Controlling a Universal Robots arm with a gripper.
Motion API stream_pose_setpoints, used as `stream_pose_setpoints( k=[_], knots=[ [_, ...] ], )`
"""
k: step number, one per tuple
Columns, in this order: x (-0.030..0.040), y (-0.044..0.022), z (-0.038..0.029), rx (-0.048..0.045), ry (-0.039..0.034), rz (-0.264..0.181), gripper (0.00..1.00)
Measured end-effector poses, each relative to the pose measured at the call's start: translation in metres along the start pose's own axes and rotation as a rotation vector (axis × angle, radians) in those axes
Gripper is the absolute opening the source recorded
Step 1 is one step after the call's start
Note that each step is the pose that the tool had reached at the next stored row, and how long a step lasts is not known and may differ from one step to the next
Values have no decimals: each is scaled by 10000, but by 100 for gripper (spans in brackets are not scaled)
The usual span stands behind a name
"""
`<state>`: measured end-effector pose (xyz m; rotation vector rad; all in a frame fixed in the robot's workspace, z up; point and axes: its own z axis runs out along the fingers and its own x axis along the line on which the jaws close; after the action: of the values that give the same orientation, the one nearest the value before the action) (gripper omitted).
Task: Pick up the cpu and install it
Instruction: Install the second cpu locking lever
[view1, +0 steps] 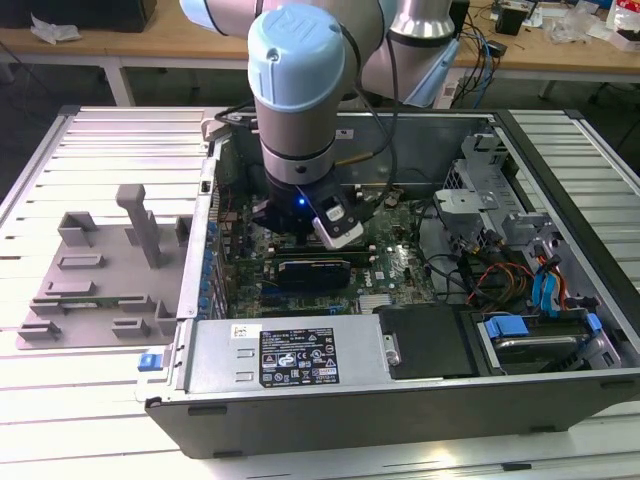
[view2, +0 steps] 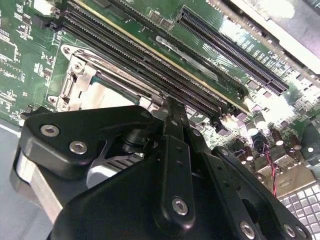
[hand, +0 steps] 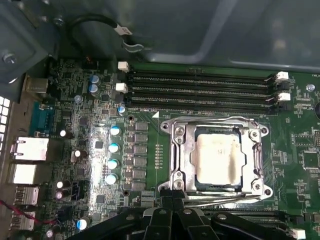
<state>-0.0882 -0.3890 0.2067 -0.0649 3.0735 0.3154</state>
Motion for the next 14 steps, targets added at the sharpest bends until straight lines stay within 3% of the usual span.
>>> stream_pose_setpoints(
  k=[4,8,10,14],
  knots=[
    [47,-8,34,-281,-48,4,11],
    [87,-12,60,-438,-75,8,11],
    [95,-16,85,-478,-82,8,11],
    [103,-22,109,-473,-81,10,11]
  ],
)
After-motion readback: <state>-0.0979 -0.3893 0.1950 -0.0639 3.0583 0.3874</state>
